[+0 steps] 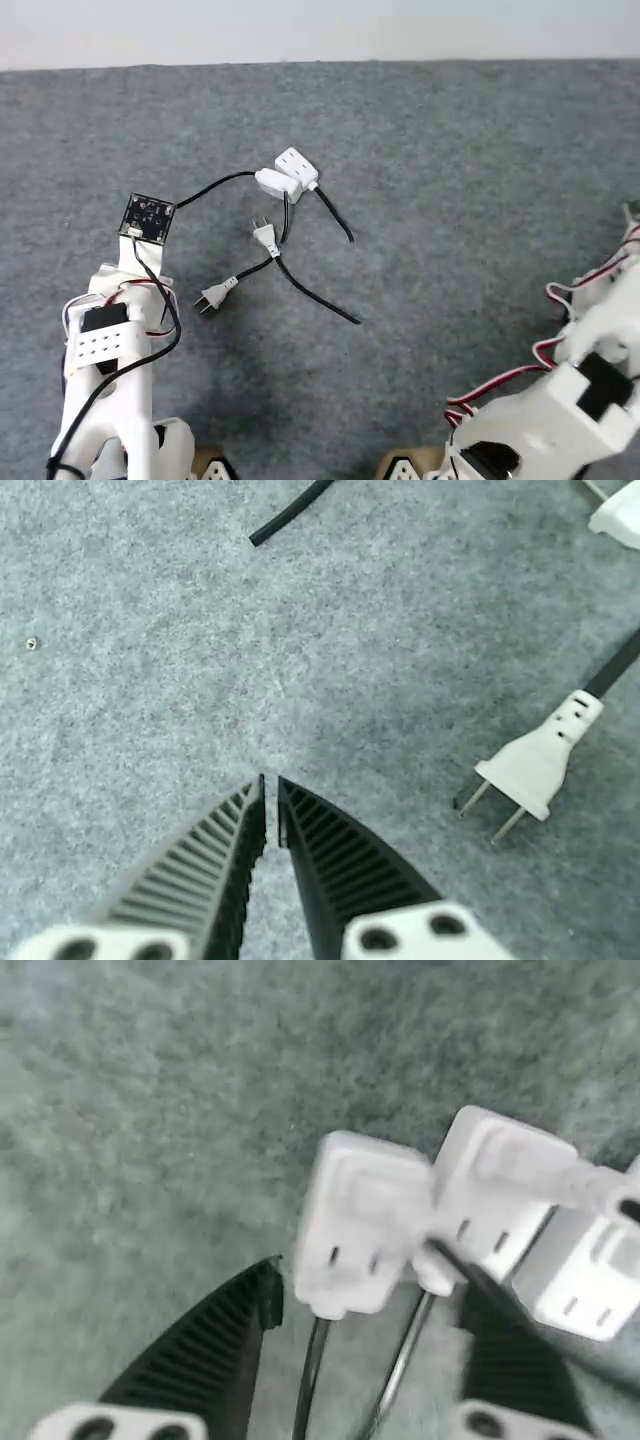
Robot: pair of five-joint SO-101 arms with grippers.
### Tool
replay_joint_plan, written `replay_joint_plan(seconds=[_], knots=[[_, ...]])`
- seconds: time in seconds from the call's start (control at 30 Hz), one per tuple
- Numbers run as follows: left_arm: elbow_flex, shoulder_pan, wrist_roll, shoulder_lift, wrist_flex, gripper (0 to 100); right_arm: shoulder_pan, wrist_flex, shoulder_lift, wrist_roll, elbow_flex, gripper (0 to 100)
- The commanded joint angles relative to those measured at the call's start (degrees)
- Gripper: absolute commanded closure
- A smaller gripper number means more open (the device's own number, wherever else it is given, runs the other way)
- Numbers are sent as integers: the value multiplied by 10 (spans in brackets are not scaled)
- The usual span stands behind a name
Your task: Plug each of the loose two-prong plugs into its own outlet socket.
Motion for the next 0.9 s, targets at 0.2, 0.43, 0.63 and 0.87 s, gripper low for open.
replay_joint_plan(seconds=[0.2, 0.43, 0.63, 0.87], knots=[[-13, -1, 4, -14, -16, 985, -18, 232, -5, 11, -161, 699], [-13, -1, 4, -14, -16, 985, -102, 229, -102, -37, -98, 850], [-13, -3, 7, -13, -29, 985, -240, 188, -205, -39, -11, 851], [-14, -4, 30, -12, -36, 985, -425, 5, -145, -165, 5, 849]])
